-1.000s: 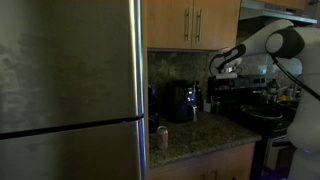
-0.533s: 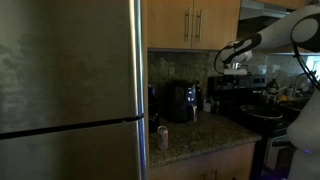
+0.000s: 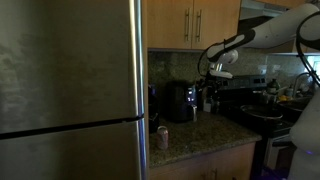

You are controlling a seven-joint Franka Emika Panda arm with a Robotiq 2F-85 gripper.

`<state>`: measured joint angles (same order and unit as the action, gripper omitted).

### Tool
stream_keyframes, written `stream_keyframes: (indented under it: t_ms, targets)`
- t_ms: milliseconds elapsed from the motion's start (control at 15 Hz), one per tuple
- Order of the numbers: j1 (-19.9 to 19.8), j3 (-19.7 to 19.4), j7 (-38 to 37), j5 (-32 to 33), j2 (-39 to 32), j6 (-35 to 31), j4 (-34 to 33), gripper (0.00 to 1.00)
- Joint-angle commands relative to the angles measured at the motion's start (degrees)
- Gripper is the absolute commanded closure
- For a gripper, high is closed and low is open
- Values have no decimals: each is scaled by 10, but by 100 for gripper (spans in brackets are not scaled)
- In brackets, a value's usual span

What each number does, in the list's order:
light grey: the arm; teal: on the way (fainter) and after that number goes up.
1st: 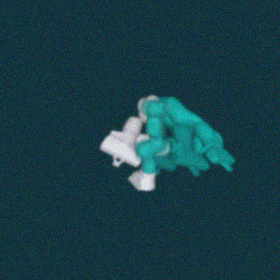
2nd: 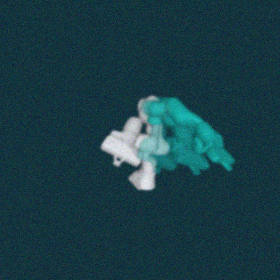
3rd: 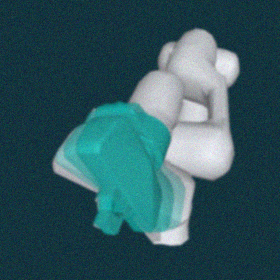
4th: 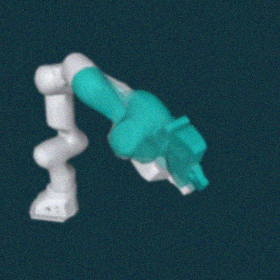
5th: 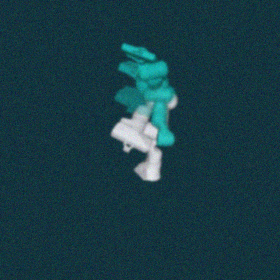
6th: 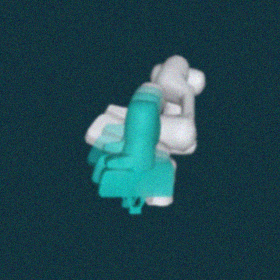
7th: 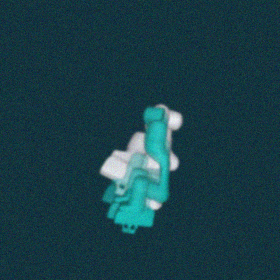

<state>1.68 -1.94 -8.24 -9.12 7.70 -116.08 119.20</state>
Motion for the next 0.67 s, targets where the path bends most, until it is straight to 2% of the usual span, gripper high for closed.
stream_keyframes:
  t_ms: [0, 67, 133, 333, 467, 600]
  targets:
    - [29, 32, 63, -52, 63, 22, 49, 0]
    - [34, 31, 93, -66, 67, 34, 45, 0]
    - [25, 36, 41, -41, 38, 22, 20, 0]
    - [34, 40, 66, -52, 60, 28, 32, 0]
    - [61, 41, 137, -114, 56, 44, 37, 0]
    - [83, 55, 171, -164, 55, 32, 44, 0]
